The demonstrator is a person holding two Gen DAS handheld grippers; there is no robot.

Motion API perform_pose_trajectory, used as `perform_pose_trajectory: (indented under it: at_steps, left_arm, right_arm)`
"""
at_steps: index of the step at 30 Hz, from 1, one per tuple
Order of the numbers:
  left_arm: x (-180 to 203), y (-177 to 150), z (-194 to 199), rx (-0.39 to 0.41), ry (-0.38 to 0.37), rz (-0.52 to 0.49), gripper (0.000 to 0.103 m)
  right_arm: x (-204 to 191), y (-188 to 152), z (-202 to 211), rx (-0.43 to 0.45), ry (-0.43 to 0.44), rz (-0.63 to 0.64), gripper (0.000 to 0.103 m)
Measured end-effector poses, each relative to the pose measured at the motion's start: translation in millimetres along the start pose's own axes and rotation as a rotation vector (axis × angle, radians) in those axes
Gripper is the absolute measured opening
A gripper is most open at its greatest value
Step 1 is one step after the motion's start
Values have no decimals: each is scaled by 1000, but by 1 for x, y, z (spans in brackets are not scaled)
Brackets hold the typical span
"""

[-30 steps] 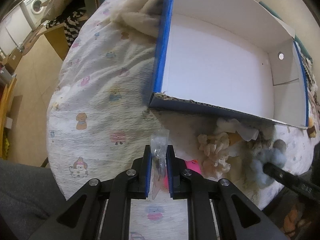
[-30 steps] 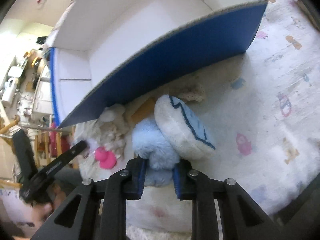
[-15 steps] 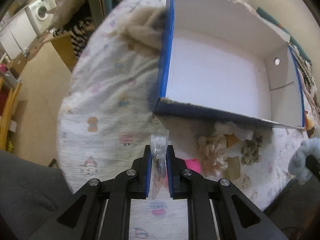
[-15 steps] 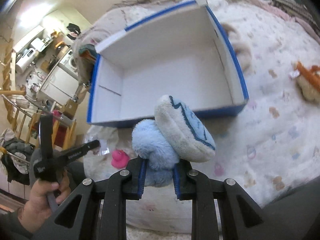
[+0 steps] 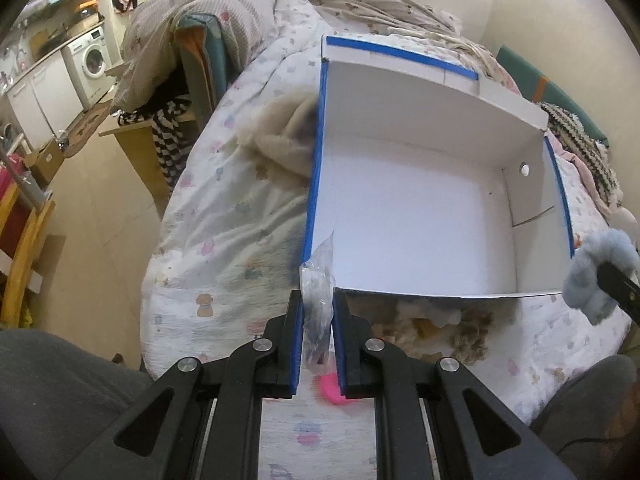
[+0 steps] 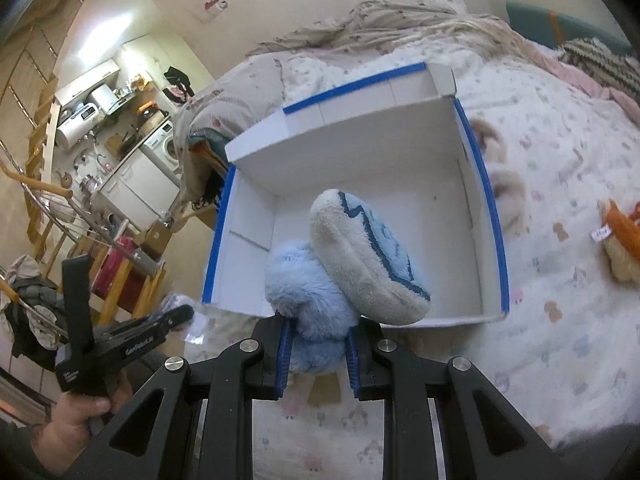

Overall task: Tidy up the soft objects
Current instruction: 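Carry the plastic bag and blue plush into the box and release both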

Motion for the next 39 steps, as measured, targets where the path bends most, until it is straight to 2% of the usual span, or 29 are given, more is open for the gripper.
perform_pose_trajectory:
  at_steps: [4, 10, 16, 23, 32, 39]
  left_arm:
    - [9, 14, 16, 58, -2, -19, 12]
    - [31, 46, 19, 98, -1, -83, 12]
    - [49, 74, 2, 84, 9, -137, 12]
    - [63, 95, -23, 67, 51, -185, 12]
    - [69, 106, -67, 20, 69, -173, 12]
    - [67, 101, -103, 7, 125, -211, 12]
  right_arm:
    - [0, 9, -3, 17, 4, 3, 25]
    - [0, 22, -13, 45, 9, 12, 25]
    - [5, 39, -34, 65, 19, 15, 25]
    - [9, 61, -58, 109, -13, 48, 25]
    - [18, 51, -92, 65, -40, 68, 25]
    - [26, 29, -119, -32, -79, 86, 25]
Point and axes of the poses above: each gripper's, at about its wrist camera, not at the fingertips, and z roughly against the way its jaws point, x to its right, y to its top, the point moved 8 cm from there along -z, roughly the way its jaws point, and after that the axes turned 10 degrees about -y, right-handed, at the moved point
